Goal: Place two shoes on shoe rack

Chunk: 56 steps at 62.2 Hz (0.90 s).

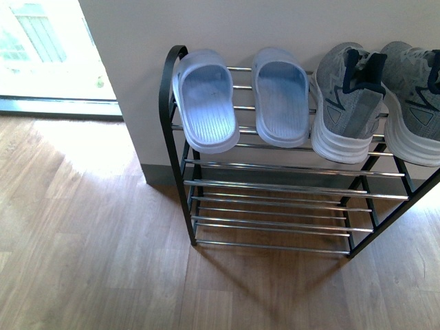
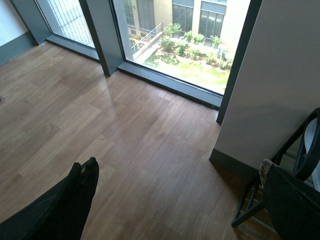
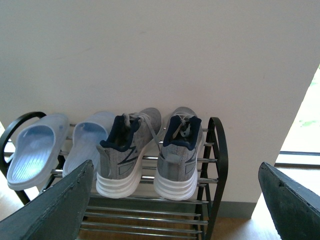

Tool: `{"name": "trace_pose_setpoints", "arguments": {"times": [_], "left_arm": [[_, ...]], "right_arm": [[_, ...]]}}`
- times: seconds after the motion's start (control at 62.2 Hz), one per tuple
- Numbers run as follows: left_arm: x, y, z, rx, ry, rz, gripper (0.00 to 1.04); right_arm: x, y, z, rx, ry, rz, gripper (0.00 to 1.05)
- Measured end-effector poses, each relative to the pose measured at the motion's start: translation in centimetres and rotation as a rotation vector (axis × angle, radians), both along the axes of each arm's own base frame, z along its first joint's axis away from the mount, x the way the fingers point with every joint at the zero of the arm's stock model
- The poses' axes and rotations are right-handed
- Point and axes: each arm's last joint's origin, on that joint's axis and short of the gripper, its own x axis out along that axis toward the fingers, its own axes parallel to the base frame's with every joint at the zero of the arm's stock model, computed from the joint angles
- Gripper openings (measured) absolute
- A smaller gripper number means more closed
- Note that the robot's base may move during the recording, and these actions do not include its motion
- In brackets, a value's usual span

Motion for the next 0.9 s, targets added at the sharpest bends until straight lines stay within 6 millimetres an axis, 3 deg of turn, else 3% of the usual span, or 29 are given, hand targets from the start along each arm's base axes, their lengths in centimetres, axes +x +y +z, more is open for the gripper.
{"name": "trace_pose_setpoints", "arguments": {"times": [0.048, 0.113, 0.161, 0.466, 0.9], "left_arm": [[0.1, 0.1, -0.3, -0.036, -0.031, -0.065, 0.92], [-0.3, 1.0, -1.8, -0.064, -0.229, -0.341, 0.74], [-0.8, 1.6, -2.2, -0.024, -0.319, -0.412, 0.63], [-2.6, 4.4, -5.6, 0.079, -0.334, -0.434, 0.01], [-4.0, 6.3, -7.7, 0.088, -0.333, -0.433, 0.01]], "right_arm": [[0.0, 0.0, 0.0, 0.0, 0.0, 0.002, 0.96], [0.0, 0.0, 0.0, 0.0, 0.0, 0.0, 0.96], [0.0, 0.0, 0.0, 0.0, 0.0, 0.0, 0.96], [0.0, 0.0, 0.0, 0.0, 0.0, 0.002, 0.96], [0.0, 0.0, 0.0, 0.0, 0.0, 0.002, 0.96]]}}
